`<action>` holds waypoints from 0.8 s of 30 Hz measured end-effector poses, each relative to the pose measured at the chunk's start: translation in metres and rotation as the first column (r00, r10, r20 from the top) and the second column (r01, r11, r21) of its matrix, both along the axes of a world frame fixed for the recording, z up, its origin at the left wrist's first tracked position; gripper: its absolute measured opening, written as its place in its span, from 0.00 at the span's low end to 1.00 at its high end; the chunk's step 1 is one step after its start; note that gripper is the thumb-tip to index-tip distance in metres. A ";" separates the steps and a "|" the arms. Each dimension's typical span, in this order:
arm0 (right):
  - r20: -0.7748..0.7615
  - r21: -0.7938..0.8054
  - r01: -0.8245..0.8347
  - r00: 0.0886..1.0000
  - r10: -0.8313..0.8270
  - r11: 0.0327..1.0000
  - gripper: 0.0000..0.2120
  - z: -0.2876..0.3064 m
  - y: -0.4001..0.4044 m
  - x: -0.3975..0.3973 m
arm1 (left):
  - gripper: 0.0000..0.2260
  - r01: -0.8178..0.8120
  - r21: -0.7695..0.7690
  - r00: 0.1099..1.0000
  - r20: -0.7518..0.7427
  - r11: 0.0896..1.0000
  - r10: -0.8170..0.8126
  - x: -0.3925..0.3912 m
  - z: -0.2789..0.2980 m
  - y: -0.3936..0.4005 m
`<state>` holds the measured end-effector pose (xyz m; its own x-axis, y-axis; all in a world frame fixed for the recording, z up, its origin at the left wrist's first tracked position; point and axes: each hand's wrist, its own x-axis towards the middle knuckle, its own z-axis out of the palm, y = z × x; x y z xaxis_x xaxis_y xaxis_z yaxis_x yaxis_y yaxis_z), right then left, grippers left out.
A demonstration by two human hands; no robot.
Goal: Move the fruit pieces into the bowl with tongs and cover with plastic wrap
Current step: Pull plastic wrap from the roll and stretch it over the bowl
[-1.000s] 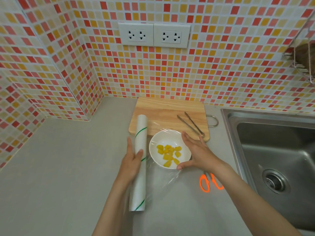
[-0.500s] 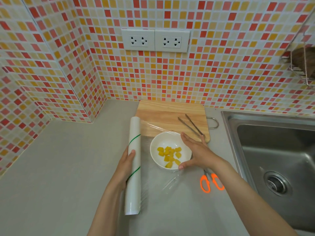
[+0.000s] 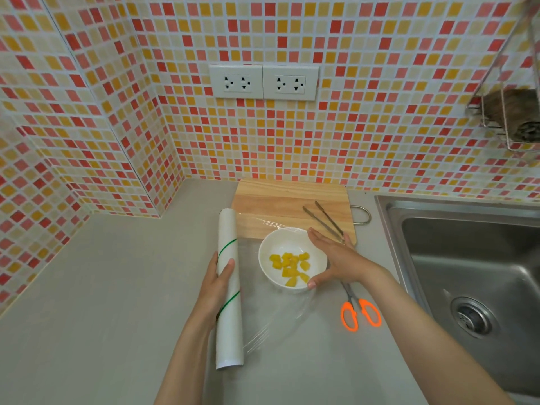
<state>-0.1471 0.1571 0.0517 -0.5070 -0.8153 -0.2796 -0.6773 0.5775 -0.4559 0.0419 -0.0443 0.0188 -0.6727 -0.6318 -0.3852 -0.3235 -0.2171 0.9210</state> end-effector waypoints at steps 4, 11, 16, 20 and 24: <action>0.002 0.006 -0.003 1.000 0.003 1.000 0.57 0.000 -0.001 -0.002 | 0.22 0.002 -0.031 1.000 -0.019 1.000 -0.003 0.001 0.000 0.001; 0.053 -0.062 0.037 0.998 -0.033 0.997 0.57 -0.005 0.005 -0.001 | 0.22 -0.007 0.023 1.000 -0.020 1.000 0.007 0.001 -0.004 0.002; 0.088 -0.289 0.278 0.961 -0.264 0.916 0.45 -0.011 0.032 0.012 | 0.22 -0.006 0.034 1.000 -0.023 0.999 0.006 0.001 -0.006 0.001; -0.171 -0.207 0.541 0.800 -0.575 0.815 0.15 -0.019 0.058 0.029 | 0.24 -0.005 0.013 1.000 -0.010 1.000 0.005 -0.001 -0.009 0.000; -0.176 0.141 0.516 0.853 -0.491 0.845 0.13 -0.025 0.066 0.046 | 0.24 0.000 0.014 1.000 0.003 1.000 0.000 -0.003 -0.011 -0.003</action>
<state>-0.1006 0.2232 0.0266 -0.8751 -0.3811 -0.2984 -0.3163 0.9169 -0.2436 0.0394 -0.0469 0.0078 -0.6713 -0.6264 -0.3962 -0.3264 -0.2301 0.9168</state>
